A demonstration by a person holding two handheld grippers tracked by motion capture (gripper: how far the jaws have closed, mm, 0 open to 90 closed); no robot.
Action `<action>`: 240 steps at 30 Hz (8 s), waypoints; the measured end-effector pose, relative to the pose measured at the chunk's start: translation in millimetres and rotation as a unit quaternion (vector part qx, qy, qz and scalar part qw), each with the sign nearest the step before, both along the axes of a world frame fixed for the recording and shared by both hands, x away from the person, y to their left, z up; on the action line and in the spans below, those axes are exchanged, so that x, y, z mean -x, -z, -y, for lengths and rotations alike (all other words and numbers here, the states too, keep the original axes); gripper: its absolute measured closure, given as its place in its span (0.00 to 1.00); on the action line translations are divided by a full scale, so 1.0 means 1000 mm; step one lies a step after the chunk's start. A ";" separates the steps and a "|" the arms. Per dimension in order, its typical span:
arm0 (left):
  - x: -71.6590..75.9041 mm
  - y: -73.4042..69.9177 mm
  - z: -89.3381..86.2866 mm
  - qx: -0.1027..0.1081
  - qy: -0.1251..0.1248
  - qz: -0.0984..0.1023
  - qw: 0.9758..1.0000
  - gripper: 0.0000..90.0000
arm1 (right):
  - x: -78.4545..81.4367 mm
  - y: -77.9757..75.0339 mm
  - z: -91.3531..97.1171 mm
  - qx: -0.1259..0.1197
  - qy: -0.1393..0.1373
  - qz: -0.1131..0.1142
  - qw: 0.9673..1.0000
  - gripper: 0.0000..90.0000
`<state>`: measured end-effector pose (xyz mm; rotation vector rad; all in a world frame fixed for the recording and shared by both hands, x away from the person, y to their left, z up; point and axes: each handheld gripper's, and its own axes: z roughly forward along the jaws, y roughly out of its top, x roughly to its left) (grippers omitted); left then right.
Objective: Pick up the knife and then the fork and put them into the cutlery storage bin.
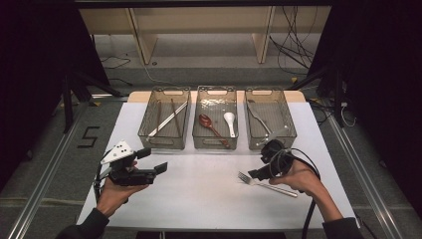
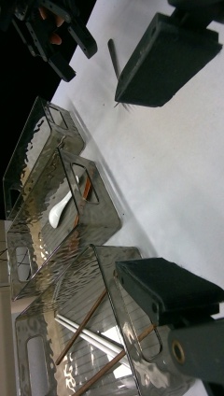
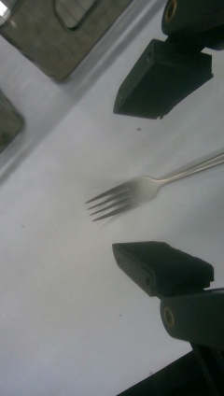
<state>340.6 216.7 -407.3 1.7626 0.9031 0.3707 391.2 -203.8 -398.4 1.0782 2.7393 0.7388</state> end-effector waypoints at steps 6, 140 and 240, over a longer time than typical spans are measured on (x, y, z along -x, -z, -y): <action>0.000 0.000 -0.001 0.001 -0.001 0.001 1.000 0.17 | 0.001 0.013 0.003 0.033 0.000 -0.021 0.999 0.36; 0.000 -0.002 0.002 -0.006 0.001 0.005 1.000 0.17 | 0.000 0.025 0.024 0.029 -0.004 -0.034 0.999 0.95; -0.002 0.000 -0.003 0.003 -0.009 0.008 1.000 0.17 | -0.146 -0.047 0.051 -0.054 0.231 0.124 0.963 0.95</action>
